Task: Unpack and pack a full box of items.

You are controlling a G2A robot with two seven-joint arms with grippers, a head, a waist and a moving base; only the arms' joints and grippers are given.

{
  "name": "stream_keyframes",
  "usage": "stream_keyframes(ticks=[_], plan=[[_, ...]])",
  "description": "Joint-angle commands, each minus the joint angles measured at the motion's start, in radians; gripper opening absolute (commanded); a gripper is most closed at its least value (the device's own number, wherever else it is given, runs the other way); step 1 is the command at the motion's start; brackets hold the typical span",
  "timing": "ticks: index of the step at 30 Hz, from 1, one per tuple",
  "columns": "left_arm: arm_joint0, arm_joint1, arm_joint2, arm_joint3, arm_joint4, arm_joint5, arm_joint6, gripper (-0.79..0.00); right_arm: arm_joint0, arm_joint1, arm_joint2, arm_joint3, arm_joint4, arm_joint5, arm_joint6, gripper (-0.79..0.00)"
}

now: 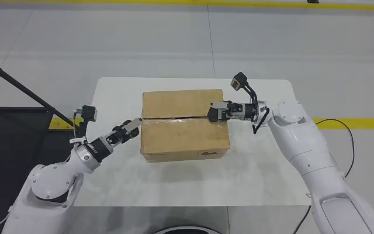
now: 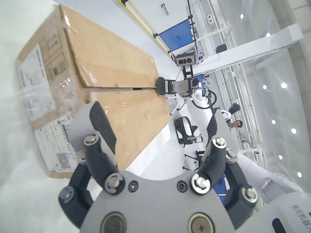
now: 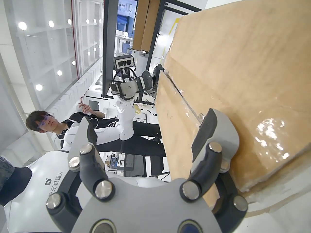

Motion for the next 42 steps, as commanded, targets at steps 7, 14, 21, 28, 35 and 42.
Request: stream_keyframes(ticks=[7,14,21,28,35,42], plan=[[0.119,-0.007,-0.136,-0.003,-0.096,-0.038,0.097,0.0,0.0,-0.001,-0.001,0.003,-0.001,-0.001,0.0,0.0],[0.199,-0.012,-0.187,-0.017,-0.117,-0.065,0.125,0.0,0.0,-0.001,-0.001,0.003,-0.001,-0.001,0.0,0.0],[0.199,-0.012,-0.187,-0.017,-0.117,-0.065,0.125,0.0,0.0,-0.001,-0.001,0.003,-0.001,-0.001,0.0,0.0],[0.205,-0.017,-0.162,-0.015,-0.107,-0.035,0.169,0.0,0.0,-0.001,-0.001,0.003,-0.001,-0.001,0.0,0.0],[0.28,-0.038,-0.103,-0.062,-0.107,0.008,0.346,0.0,0.0,-0.001,-0.001,0.003,-0.001,-0.001,0.0,0.0],[0.353,-0.055,-0.03,-0.052,-0.152,0.048,0.404,0.0,0.0,-0.001,-0.001,0.003,-0.001,-0.001,0.0,0.0]])
